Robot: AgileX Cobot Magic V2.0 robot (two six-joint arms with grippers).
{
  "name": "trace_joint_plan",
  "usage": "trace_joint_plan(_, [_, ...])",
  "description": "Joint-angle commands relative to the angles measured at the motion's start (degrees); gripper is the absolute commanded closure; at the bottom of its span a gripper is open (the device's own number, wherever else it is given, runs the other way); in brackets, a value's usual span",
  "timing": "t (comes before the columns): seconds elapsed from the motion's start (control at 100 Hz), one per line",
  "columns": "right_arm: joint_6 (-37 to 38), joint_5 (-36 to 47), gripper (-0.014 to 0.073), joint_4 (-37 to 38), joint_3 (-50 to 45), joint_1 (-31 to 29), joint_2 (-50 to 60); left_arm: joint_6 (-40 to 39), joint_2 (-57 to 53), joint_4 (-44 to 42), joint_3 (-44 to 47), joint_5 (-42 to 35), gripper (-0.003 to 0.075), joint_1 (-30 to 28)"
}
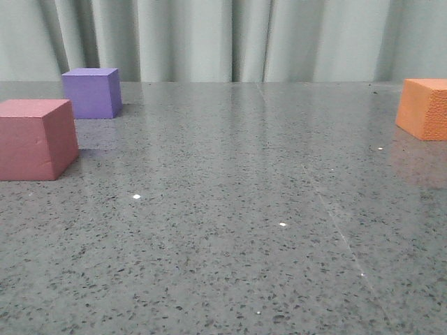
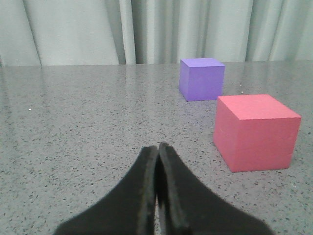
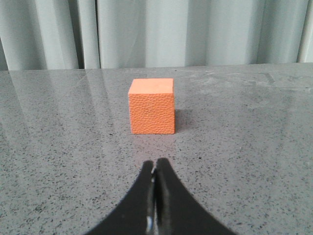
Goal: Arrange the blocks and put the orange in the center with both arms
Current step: 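Move the right gripper toward the orange cube, then lower the right gripper over the orange cube and close on it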
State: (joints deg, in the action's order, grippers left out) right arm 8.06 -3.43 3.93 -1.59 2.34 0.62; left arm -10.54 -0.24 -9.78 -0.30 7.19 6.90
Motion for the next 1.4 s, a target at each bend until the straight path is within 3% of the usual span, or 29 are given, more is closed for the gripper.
trace_joint_plan(0.0, [-0.4,7.9,0.0713,-0.2,0.8,-0.3,1.1,-0.1,-1.9,0.2,3.1,-5.1,0.0739,-0.1])
trace_joint_plan(0.14, [-0.4,14.4,0.0713,-0.3,1.2,-0.3,1.1,-0.1,-1.9,0.2,3.1,-5.1,0.0739,-0.1])
trace_joint_plan(0.2, [-0.4,13.6,0.0713,-1.4,2.7,-0.3,1.0,-0.1,-1.9,0.2,3.1,-5.1,0.0739,-0.1])
trace_joint_plan(0.43, [-0.4,-6.7,0.0713,-2.5,19.7,-0.3,-5.7,-0.1,-1.9,0.2,3.1,-5.1,0.0739,-0.1])
trace_joint_plan(0.81, [-0.4,-29.2,0.0713,-2.5,45.6,-0.3,-35.5,-0.1,-1.9,0.2,3.1,-5.1,0.0739,-0.1])
trace_joint_plan(1.28, [-0.4,-26.0,0.0712,-2.5,49.8,-0.3,-55.9,-0.1,-1.9,0.2,3.1,-5.1,0.0739,-0.1])
trace_joint_plan(1.39, [-0.4,-26.1,0.0654,-2.5,49.8,-0.3,-56.8,-0.1,-1.9,0.2,3.1,-5.1,0.0739,-0.1])
